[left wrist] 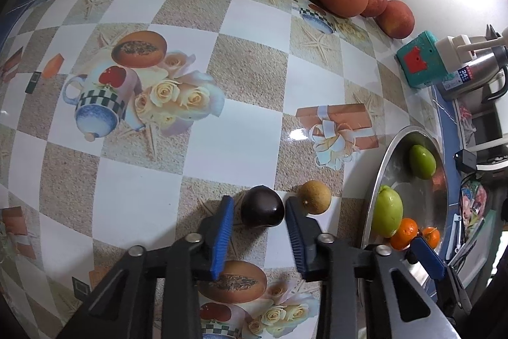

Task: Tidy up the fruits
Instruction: 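Lower the left tool onto the dark plum and close it, then close the right tool on the small brown fruit while the left tool holds the plum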

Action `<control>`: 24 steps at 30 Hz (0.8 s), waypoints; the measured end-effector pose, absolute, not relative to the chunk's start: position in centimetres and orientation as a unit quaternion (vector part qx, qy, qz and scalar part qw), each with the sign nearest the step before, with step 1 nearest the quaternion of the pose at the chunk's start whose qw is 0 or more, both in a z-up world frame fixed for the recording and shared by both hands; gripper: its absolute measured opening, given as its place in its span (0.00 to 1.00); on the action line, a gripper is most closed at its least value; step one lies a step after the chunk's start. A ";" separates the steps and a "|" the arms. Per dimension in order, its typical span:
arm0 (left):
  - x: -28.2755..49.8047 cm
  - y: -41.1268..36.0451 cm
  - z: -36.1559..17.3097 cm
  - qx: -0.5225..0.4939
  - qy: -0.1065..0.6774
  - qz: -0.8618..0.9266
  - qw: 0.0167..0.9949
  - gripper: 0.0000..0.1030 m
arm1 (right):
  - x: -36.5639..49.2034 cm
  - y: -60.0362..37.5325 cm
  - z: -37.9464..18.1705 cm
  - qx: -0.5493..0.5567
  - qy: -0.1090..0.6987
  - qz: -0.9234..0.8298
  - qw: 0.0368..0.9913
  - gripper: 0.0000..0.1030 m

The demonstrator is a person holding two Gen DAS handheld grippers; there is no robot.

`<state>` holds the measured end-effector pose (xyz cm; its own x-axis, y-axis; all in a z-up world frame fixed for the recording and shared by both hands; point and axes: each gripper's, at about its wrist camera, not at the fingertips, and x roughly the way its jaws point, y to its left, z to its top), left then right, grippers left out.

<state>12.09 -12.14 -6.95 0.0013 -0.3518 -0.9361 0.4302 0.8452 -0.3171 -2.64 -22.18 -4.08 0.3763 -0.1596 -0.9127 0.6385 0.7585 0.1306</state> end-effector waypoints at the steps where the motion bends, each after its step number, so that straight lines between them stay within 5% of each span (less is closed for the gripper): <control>1: 12.0 -12.1 -6.9 0.030 0.650 -0.277 0.707 0.32 | -2.6 -22.2 -4.1 0.240 0.499 -0.251 0.794 0.99; 21: 13.5 -9.9 -5.1 0.007 0.643 -0.267 0.718 0.29 | -2.3 -21.3 -2.7 0.234 0.466 -0.252 0.815 0.99; 24: 13.9 -9.1 -4.7 0.001 0.641 -0.261 0.722 0.29 | -2.0 -20.8 -2.1 0.226 0.454 -0.249 0.825 0.86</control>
<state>13.95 -9.15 -4.68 0.0428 -0.3758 -0.9257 0.3790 0.8634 -0.3330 -2.01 -20.82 -2.05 0.4643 -0.2052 -0.8616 0.6162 0.7735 0.1479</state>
